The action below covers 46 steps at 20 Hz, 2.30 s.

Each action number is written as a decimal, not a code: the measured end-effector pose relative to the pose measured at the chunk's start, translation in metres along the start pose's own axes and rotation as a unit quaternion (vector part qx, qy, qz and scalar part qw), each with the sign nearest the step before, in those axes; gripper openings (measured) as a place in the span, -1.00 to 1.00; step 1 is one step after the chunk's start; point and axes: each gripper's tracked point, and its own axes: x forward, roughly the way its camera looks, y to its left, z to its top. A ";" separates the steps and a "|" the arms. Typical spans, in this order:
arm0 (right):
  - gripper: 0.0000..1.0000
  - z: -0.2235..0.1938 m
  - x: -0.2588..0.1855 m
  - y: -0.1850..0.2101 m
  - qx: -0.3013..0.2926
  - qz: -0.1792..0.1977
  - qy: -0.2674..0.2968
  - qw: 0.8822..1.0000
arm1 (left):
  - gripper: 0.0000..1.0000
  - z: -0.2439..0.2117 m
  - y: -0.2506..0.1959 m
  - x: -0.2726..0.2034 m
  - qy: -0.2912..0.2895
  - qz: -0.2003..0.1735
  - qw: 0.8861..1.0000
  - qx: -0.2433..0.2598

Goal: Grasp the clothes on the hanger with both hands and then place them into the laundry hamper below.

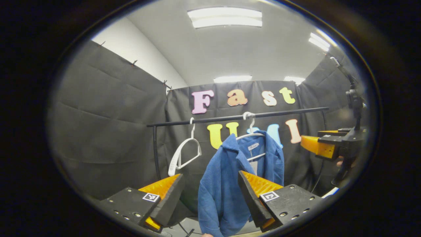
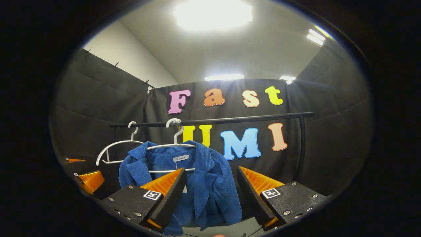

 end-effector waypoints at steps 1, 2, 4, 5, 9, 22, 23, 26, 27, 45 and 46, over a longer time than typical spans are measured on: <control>0.89 -0.004 0.007 -0.001 0.000 0.004 0.005 1.000 | 0.87 0.000 -0.007 0.004 0.001 0.000 1.000 -0.002; 0.89 -0.007 0.013 -0.002 0.000 0.009 0.008 1.000 | 0.87 0.000 -0.013 0.009 0.001 -0.002 1.000 -0.004; 0.89 -0.013 0.024 -0.004 0.001 0.016 0.012 1.000 | 0.87 0.000 -0.027 0.019 0.004 -0.004 1.000 -0.001; 0.89 -0.016 0.029 -0.003 0.003 0.021 0.015 1.000 | 0.87 0.001 -0.032 0.023 0.003 -0.004 1.000 0.002; 0.89 -0.030 0.051 -0.001 0.008 0.040 0.025 0.999 | 0.87 0.001 -0.054 0.043 0.001 -0.002 1.000 0.012; 0.89 -0.078 0.109 0.023 0.022 0.109 0.065 0.992 | 0.87 -0.039 -0.061 0.096 0.032 0.060 0.998 0.009; 0.89 -0.081 0.113 0.024 0.022 0.111 0.066 0.991 | 0.87 -0.043 -0.059 0.100 0.036 0.065 0.997 0.007; 0.89 -0.090 0.126 0.027 0.025 0.114 0.069 0.991 | 0.89 -0.054 -0.060 0.106 0.037 0.069 0.997 0.007; 0.89 -0.094 0.129 0.028 0.028 0.114 0.073 0.990 | 0.87 -0.062 -0.059 0.108 0.044 0.071 0.996 0.007; -0.36 -0.149 0.169 0.033 0.054 0.092 0.123 0.987 | -0.05 -0.102 -0.054 0.123 0.080 0.095 0.992 0.031; -0.61 -0.147 0.171 0.029 0.051 0.084 0.117 0.988 | -0.25 -0.103 -0.056 0.124 0.081 0.086 0.993 0.030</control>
